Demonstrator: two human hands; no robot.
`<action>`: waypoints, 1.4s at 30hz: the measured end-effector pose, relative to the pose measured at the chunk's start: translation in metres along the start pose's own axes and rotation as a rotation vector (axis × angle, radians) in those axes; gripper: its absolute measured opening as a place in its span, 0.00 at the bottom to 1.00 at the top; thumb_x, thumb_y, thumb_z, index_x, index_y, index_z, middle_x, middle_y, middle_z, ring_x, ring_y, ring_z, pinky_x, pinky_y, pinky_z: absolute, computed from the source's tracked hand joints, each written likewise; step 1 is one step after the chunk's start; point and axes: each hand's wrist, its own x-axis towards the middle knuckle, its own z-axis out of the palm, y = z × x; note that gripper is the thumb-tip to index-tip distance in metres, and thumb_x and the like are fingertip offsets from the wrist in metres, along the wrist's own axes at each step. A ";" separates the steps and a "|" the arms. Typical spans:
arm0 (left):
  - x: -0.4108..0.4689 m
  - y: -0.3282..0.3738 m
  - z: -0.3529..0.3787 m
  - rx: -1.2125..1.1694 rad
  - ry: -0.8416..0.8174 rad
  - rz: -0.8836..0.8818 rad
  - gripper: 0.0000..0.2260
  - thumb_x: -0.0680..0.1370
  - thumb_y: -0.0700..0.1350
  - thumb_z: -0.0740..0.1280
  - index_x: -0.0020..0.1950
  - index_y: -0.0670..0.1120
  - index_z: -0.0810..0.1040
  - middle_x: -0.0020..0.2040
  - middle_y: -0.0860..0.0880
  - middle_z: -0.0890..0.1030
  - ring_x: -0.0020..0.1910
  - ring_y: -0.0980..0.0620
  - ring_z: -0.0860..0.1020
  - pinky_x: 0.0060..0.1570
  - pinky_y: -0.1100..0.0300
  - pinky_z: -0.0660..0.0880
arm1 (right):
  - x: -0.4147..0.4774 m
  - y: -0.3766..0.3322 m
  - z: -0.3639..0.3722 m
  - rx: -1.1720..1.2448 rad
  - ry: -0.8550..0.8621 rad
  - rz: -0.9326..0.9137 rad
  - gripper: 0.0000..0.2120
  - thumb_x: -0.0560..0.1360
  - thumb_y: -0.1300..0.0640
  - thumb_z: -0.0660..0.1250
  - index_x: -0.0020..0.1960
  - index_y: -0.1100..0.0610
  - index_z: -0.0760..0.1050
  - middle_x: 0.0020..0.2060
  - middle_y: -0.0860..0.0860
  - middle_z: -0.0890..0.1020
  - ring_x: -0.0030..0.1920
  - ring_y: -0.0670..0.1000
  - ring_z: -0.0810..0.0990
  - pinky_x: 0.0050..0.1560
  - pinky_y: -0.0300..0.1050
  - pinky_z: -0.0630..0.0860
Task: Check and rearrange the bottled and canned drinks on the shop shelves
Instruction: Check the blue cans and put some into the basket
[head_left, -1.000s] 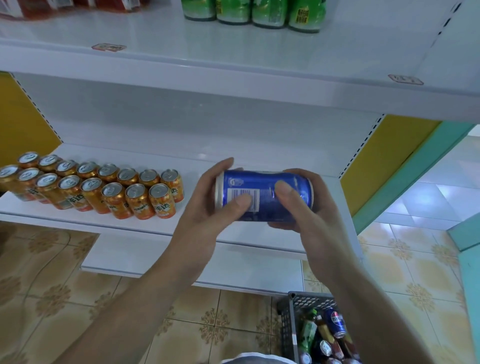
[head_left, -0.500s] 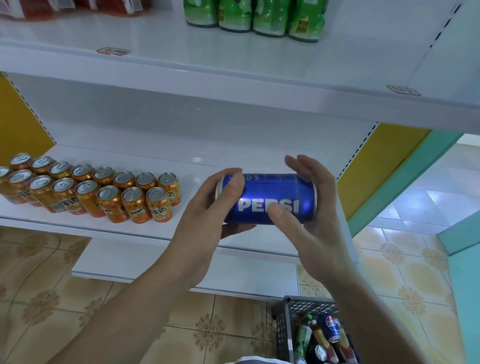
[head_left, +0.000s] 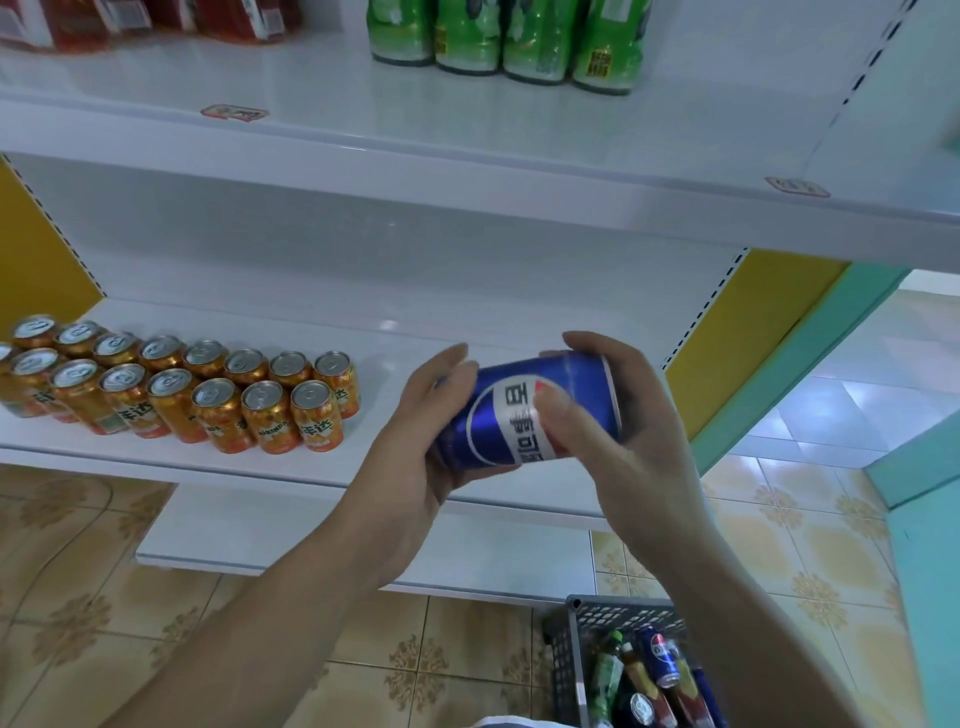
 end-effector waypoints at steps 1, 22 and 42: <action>0.000 -0.001 0.000 0.027 0.011 0.032 0.23 0.68 0.51 0.68 0.64 0.55 0.75 0.58 0.51 0.81 0.54 0.46 0.84 0.47 0.51 0.83 | 0.001 0.000 0.001 0.030 0.042 0.032 0.24 0.67 0.39 0.72 0.59 0.45 0.73 0.46 0.32 0.81 0.49 0.43 0.84 0.41 0.39 0.82; 0.021 -0.065 0.033 -0.328 -0.235 -0.308 0.17 0.77 0.51 0.59 0.47 0.46 0.87 0.47 0.47 0.84 0.49 0.50 0.83 0.46 0.59 0.80 | -0.016 0.001 -0.016 -0.660 0.058 -0.291 0.35 0.59 0.35 0.71 0.64 0.45 0.71 0.50 0.33 0.70 0.55 0.35 0.68 0.54 0.21 0.64; -0.071 -0.173 0.012 0.775 0.146 0.028 0.28 0.63 0.64 0.77 0.59 0.57 0.76 0.49 0.59 0.80 0.37 0.57 0.78 0.37 0.64 0.75 | -0.100 0.144 -0.090 0.369 -0.118 1.092 0.25 0.81 0.40 0.57 0.38 0.51 0.83 0.32 0.53 0.81 0.29 0.50 0.78 0.39 0.46 0.70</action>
